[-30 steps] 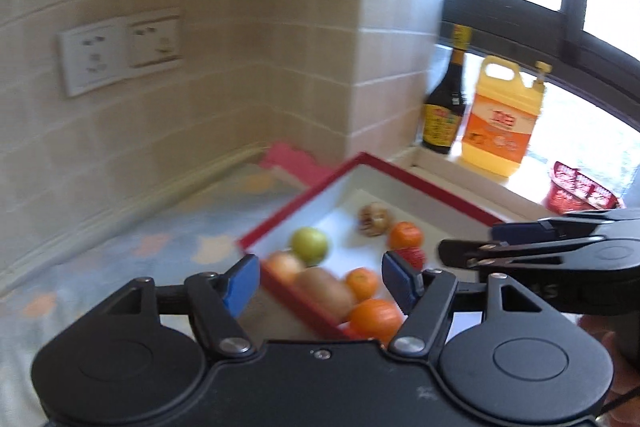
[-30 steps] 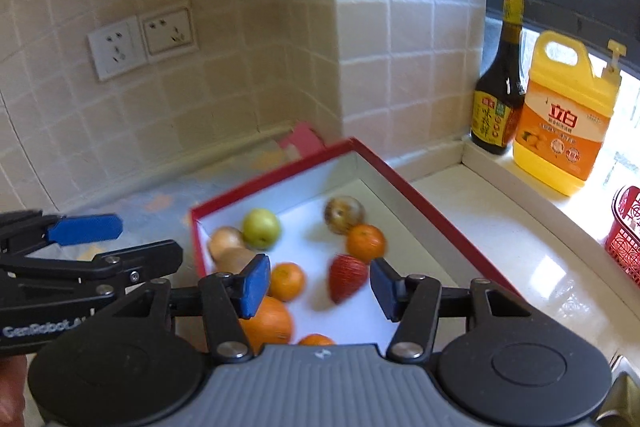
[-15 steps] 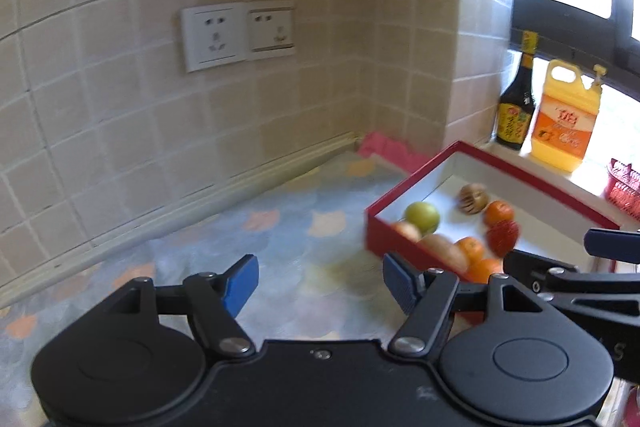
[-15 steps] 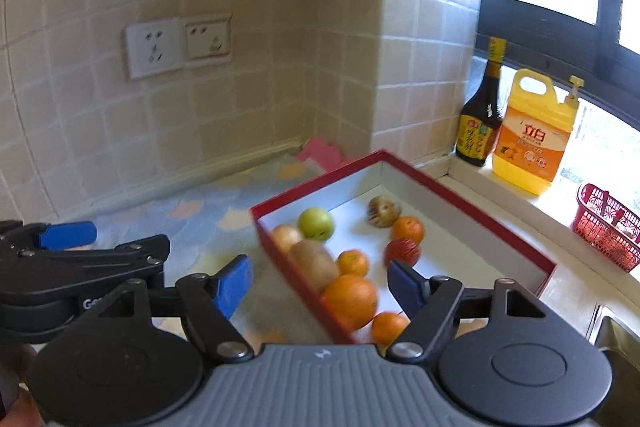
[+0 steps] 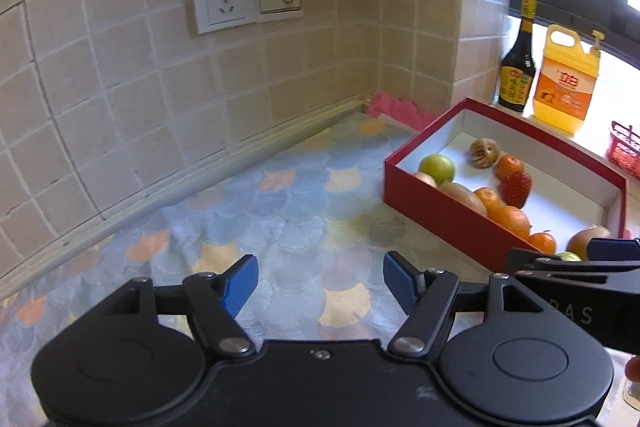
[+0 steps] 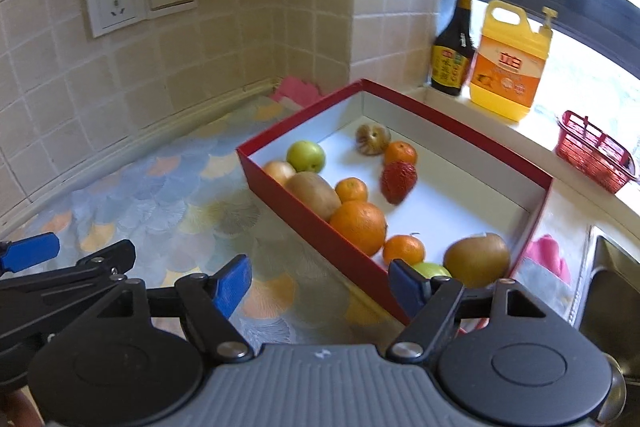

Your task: Organize fruits

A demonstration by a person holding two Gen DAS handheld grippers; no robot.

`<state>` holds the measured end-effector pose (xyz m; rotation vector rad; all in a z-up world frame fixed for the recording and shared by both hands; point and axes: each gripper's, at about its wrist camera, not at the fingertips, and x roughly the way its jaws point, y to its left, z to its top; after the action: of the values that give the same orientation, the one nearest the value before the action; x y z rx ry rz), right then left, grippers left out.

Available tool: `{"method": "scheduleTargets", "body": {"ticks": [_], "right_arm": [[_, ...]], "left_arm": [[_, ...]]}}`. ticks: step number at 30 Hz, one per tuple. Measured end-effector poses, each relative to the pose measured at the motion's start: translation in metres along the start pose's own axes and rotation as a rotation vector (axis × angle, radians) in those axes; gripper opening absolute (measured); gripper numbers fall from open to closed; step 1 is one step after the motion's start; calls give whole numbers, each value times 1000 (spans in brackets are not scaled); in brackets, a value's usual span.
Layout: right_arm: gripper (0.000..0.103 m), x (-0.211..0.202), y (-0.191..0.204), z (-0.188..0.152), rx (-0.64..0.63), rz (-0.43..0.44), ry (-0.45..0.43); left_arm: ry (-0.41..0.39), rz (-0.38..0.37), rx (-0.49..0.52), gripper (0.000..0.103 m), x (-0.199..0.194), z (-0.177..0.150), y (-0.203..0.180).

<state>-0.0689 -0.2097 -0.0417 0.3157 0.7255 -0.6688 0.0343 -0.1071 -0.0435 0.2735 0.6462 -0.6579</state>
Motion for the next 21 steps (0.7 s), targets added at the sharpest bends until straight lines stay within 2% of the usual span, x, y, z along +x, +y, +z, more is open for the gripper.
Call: {"method": "scheduleTargets", "body": {"ticks": [6, 21], "right_arm": [[82, -6, -6, -1, 33, -48, -15], [82, -11, -22, -5, 33, -73, -20]], "left_arm": [[34, -22, 18, 82, 6, 1, 0], [104, -67, 16, 82, 13, -3, -13]]}}
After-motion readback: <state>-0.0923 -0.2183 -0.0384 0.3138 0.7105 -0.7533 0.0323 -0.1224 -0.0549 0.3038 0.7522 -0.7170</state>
